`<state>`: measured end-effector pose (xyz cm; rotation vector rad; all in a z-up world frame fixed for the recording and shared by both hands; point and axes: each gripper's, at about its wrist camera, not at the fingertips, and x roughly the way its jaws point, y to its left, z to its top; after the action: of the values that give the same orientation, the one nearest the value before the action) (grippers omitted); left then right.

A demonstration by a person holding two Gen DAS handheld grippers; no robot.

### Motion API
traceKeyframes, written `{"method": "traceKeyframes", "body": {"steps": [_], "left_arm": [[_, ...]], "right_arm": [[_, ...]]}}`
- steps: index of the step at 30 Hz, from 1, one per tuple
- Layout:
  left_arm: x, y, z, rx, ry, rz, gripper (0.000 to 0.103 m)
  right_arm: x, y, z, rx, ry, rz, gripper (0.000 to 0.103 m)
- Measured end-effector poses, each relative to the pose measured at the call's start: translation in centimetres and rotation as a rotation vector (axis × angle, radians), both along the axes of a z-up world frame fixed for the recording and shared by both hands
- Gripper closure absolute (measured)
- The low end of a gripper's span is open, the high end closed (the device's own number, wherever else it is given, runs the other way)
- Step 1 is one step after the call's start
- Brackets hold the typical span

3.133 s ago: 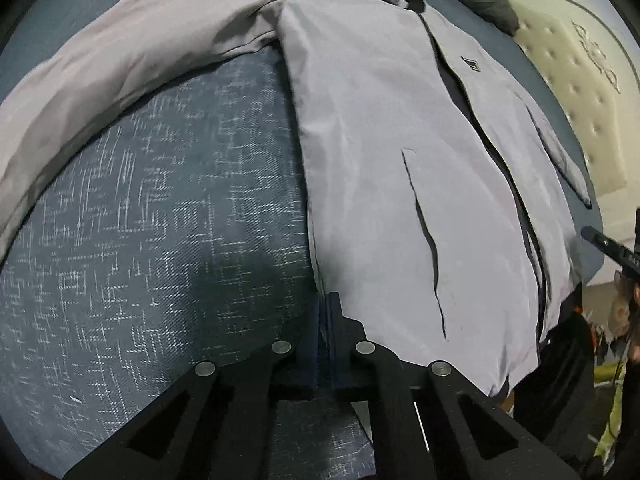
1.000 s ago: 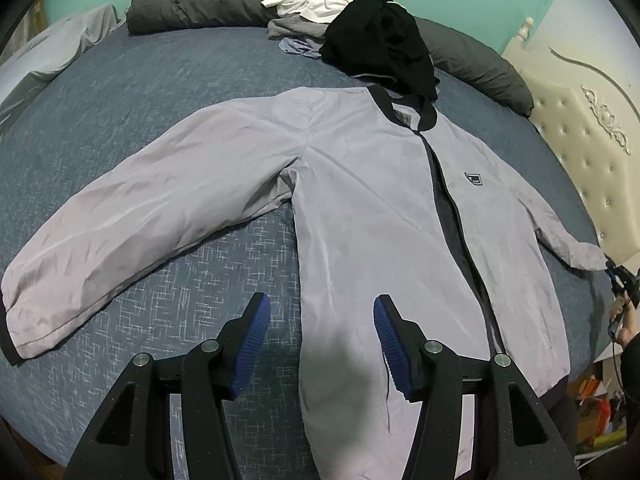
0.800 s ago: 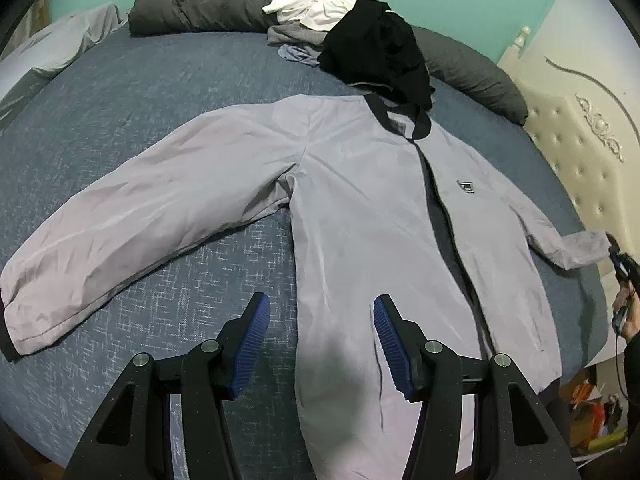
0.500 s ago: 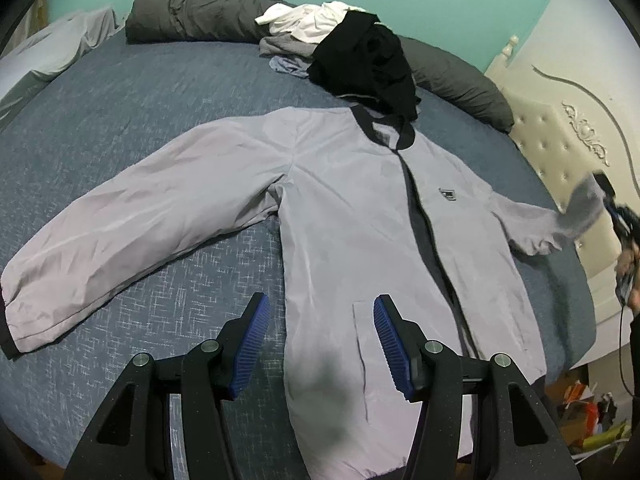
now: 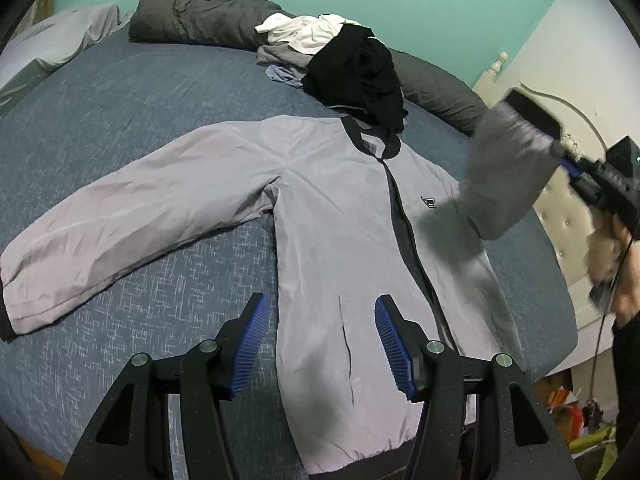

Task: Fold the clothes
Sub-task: 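Fold the held sleeve across the jacket front with the right gripper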

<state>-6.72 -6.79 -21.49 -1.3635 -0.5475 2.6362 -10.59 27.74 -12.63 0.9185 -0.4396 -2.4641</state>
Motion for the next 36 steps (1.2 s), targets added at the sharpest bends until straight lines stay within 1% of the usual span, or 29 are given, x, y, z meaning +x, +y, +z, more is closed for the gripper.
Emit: {"method": "traceKeyframes", "body": {"steps": [3,5,7,10,13,14,16,18,19,21,22,23,27,31,36], "left_arm": [[0.4,-0.6,-0.2,0.008,-0.005,0.007,0.043],[0.6,-0.8,-0.3,0.009,-0.007,0.010,0.043],[0.7,-1.0,-0.4,0.007,-0.010,0.012,0.042],[0.6,-1.2,-0.7,0.006,-0.017,0.013,0.041],[0.5,-1.0,-1.0,0.008,-0.022,0.011,0.041],[0.4,-0.9,-1.0,0.009,-0.024,0.010,0.041],[0.2,-0.6,-1.1,0.010,-0.025,0.003,0.041],[-0.1,-0.2,-1.1,0.010,-0.026,-0.007,0.041],[-0.3,0.1,-1.1,0.010,-0.025,-0.012,0.041],[-0.8,0.8,-1.0,0.011,-0.022,-0.023,0.040],[-1.0,1.2,-1.0,0.011,-0.020,-0.030,0.040],[-1.3,1.6,-0.9,0.011,-0.017,-0.036,0.040],[-2.7,3.4,-1.1,0.015,-0.007,-0.059,0.040],[-4.7,5.7,-2.0,0.028,-0.006,-0.075,0.040],[-7.4,9.2,-3.8,0.015,0.006,-0.104,0.040]], "right_arm": [[0.2,-4.6,-3.5,0.033,-0.071,0.093,0.091],[0.3,-7.2,-5.7,0.052,-0.115,0.131,0.091],[0.9,-8.8,-7.4,0.063,-0.153,0.153,0.091],[1.6,-10.0,-10.2,0.100,-0.197,0.173,0.091],[1.7,-10.6,-12.2,0.120,-0.238,0.179,0.091],[1.7,-10.8,-12.8,0.124,-0.255,0.179,0.088],[1.9,-10.6,-13.8,0.122,-0.290,0.174,0.085],[2.0,-10.1,-14.2,0.096,-0.312,0.175,0.076],[2.2,-9.6,-14.0,0.088,-0.303,0.166,0.072],[2.5,-8.1,-13.4,0.066,-0.284,0.134,0.053],[2.5,-7.2,-13.1,0.055,-0.278,0.116,0.051],[2.5,-6.1,-12.8,0.050,-0.274,0.094,0.050],[2.5,0.1,-12.4,0.105,-0.272,-0.054,0.050],[3.1,6.9,-12.8,0.139,-0.291,-0.213,0.050],[4.1,14.8,-14.3,0.216,-0.333,-0.397,0.050]]}}
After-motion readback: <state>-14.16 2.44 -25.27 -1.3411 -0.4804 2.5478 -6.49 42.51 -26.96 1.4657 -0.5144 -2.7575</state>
